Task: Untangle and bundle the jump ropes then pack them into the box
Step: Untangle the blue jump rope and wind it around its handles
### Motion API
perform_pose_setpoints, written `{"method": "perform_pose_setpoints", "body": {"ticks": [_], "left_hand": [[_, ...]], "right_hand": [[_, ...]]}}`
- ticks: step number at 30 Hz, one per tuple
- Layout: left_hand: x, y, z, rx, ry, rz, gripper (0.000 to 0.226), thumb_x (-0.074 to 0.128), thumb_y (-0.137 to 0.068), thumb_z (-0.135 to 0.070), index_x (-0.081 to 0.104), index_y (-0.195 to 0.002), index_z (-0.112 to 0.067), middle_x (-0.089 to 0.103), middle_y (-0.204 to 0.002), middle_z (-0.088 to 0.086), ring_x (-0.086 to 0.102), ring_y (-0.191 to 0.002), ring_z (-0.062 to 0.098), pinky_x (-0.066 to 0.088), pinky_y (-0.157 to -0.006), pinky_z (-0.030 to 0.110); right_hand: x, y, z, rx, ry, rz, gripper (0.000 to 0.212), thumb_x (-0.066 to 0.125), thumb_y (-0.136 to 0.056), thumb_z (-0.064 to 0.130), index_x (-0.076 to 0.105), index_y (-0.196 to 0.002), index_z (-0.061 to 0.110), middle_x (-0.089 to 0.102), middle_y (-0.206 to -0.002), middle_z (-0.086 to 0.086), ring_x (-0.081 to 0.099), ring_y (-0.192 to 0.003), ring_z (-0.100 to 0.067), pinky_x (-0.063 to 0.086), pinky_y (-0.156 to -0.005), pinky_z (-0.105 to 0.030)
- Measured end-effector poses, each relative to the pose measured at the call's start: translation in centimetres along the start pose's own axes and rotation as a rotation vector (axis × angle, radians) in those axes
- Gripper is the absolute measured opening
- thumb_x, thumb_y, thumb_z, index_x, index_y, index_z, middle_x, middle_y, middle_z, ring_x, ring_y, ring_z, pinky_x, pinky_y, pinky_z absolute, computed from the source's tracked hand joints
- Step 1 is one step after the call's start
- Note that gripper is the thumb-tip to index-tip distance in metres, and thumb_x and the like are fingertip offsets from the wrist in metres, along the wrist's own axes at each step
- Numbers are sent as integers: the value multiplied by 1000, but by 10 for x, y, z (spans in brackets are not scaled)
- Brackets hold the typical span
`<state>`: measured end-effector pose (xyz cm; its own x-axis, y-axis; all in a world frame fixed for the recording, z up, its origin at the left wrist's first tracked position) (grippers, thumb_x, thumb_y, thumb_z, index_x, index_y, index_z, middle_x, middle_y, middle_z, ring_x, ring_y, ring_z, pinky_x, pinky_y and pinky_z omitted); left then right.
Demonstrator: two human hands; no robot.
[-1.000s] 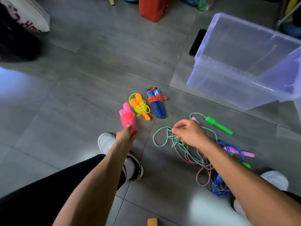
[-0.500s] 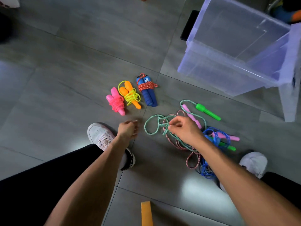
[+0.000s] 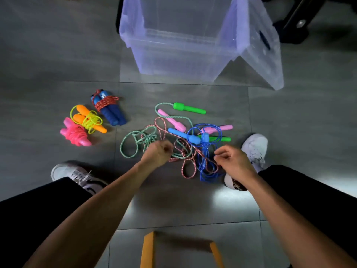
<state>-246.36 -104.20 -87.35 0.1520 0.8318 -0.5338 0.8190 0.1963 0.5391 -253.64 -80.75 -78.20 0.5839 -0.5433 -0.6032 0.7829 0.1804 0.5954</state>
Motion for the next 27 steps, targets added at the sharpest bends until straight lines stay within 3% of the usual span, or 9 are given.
{"method": "perform_pose_setpoints", "body": {"ticks": [3, 7, 11, 15, 19, 24, 27], "left_hand": [[5, -27, -17, 48, -276, 3, 18, 51, -90, -18, 64, -102, -22, 72, -94, 8, 69, -85, 31, 56, -76, 41], [14, -61, -39, 108, -674, 49, 43, 51, -94, -14, 49, -136, -23, 66, -114, 13, 65, -99, 34, 52, -78, 41], [30, -83, -45, 157, -945, 116, 55, 52, -91, -11, 45, -141, -32, 48, -134, 11, 53, -120, 32, 48, -91, 42], [35, -85, -51, 129, -1060, 145, 50, 55, -92, -15, 46, -140, -26, 44, -139, 15, 44, -129, 33, 44, -99, 44], [12, -54, -74, 149, -973, 125, 42, 53, -94, -22, 43, -135, -21, 64, -118, 8, 63, -106, 31, 51, -84, 41], [-42, 17, -127, 338, -1085, 39, 41, 47, -95, -27, 42, -136, -25, 60, -124, 3, 60, -111, 28, 48, -83, 36], [-73, 67, -160, 426, -1235, 10, 46, 50, -93, -25, 43, -138, -29, 59, -124, 1, 58, -114, 24, 47, -84, 34]], "right_hand": [[-7, -18, -17, -10, -3, -7, 10, 68, -84, 13, 69, -91, 19, 66, -77, 7, 61, -72, -8, 40, -59, -5], [-10, -35, -31, -10, -12, 8, 9, 68, -84, 14, 70, -93, 17, 69, -83, 2, 63, -77, -10, 45, -68, -17], [-12, -44, -39, 5, -61, -3, 10, 68, -85, 17, 70, -95, 17, 68, -84, 3, 64, -79, -12, 45, -66, -17], [-12, -45, -45, 8, -69, 15, 9, 68, -85, 18, 69, -93, 18, 69, -84, 3, 64, -79, -12, 48, -72, -23], [-21, -41, -40, -3, -62, 2, 7, 68, -85, 17, 69, -92, 18, 68, -83, 5, 64, -81, -11, 44, -72, -20], [-38, -21, -2, -114, 62, -21, 12, 62, -85, 19, 68, -96, 19, 72, -97, 0, 65, -92, -21, 50, -82, -31], [-52, 3, 26, -229, 94, -41, 21, 63, -84, 20, 66, -105, 17, 66, -98, 6, 63, -91, -19, 47, -79, -27]]}}
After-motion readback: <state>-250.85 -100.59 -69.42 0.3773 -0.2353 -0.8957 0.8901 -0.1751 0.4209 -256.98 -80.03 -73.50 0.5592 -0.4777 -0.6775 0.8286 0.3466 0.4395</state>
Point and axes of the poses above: each hand's wrist, its own y-axis away from the middle knuckle, its own x-axis out of the palm, z = x × y, the point moved 2 cm from there along -y, towards the middle knuckle
